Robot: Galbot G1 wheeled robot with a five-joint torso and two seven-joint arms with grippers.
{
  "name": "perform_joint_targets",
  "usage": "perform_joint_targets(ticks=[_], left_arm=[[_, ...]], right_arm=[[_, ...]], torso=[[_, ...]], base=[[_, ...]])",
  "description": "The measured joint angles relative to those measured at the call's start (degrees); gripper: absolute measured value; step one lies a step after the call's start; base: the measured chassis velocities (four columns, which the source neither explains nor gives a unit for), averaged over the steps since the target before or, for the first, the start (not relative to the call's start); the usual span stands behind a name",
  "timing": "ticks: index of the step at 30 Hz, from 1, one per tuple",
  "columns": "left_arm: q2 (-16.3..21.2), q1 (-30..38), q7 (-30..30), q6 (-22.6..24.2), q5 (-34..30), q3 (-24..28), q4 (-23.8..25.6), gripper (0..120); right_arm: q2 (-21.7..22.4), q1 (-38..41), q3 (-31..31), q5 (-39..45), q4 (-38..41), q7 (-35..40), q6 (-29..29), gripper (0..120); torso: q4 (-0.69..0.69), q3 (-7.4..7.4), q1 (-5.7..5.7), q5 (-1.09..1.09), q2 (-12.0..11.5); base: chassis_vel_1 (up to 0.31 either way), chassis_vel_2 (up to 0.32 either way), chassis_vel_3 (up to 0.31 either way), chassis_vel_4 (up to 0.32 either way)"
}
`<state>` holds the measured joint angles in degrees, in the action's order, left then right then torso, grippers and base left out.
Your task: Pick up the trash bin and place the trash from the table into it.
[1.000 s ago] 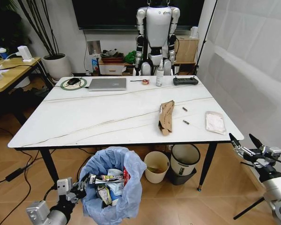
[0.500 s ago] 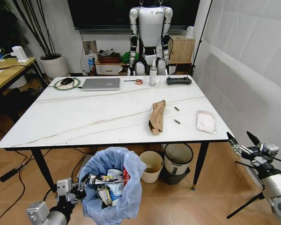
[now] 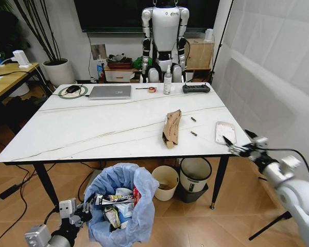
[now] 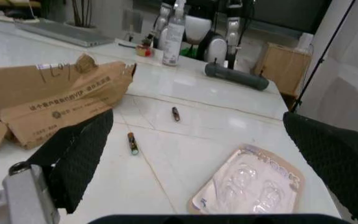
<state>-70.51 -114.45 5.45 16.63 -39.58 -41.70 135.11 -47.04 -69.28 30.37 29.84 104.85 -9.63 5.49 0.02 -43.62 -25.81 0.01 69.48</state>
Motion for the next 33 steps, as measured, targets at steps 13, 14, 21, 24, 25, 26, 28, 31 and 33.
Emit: perform_joint_targets(ticks=[13,14,21,24,25,26,28,31,33], left_arm=[[1.2,1.2,0.7,0.4,-0.9,-0.2,-0.8,0],[1.2,1.2,0.8,0.5,-1.0,-0.2,-0.8,0],[1.2,1.9,1.1,0.7,-1.6,-0.3,-1.4,0],[1.1,2.0,1.1,0.7,-1.6,-0.3,-1.4,0],[1.1,2.0,1.1,0.7,-1.6,-0.3,-1.4,0],[1.1,2.0,1.1,0.7,-1.7,-0.3,-1.5,0],[1.1,2.0,1.1,0.7,-1.8,-0.4,-1.5,0],[1.1,2.1,1.2,0.7,-1.9,-0.5,-1.5,0],[1.1,2.1,1.2,0.7,-1.9,-0.5,-1.4,0]], right_arm=[[2.0,9.1,-11.5,-3.9,-4.1,16.1,11.8,100],[1.9,9.5,-11.9,-3.9,-4.3,16.3,12.1,100],[0.5,13.3,-15.6,-3.7,-7.6,15.5,13.0,100],[0.3,13.7,-16.1,-4.1,-8.5,15.3,13.0,100],[0.2,14.0,-16.4,-4.3,-9.1,15.3,13.0,100],[0.1,14.2,-16.5,-4.4,-9.4,15.3,13.0,100],[-0.2,14.8,-17.0,-5.2,-10.6,15.3,13.0,100],[-0.5,15.2,-17.2,-5.8,-11.5,15.3,13.1,100],[-0.6,15.3,-17.2,-6.0,-12.0,15.4,13.3,100]], torso=[[-0.02,0.00,0.00,-0.01,0.0],[-0.02,0.00,0.00,0.00,0.0],[-0.01,0.00,0.00,-0.01,0.0],[-0.02,0.00,0.00,-0.01,0.0],[-0.02,0.00,0.00,-0.01,0.0],[-0.02,0.00,0.00,-0.01,0.0],[-0.02,0.01,0.00,-0.01,0.0],[-0.02,0.01,0.00,0.00,0.0],[-0.02,0.01,0.00,-0.01,0.0]], base=[[0.000,0.000,0.000,0.000],[0.000,0.000,0.000,0.000],[0.000,0.000,0.000,0.000],[0.000,0.000,0.000,0.000],[0.000,0.000,0.000,0.000],[0.000,0.000,0.000,0.000],[0.000,0.000,0.000,0.000],[0.000,0.000,0.000,0.000],[0.000,0.000,0.000,0.000]])
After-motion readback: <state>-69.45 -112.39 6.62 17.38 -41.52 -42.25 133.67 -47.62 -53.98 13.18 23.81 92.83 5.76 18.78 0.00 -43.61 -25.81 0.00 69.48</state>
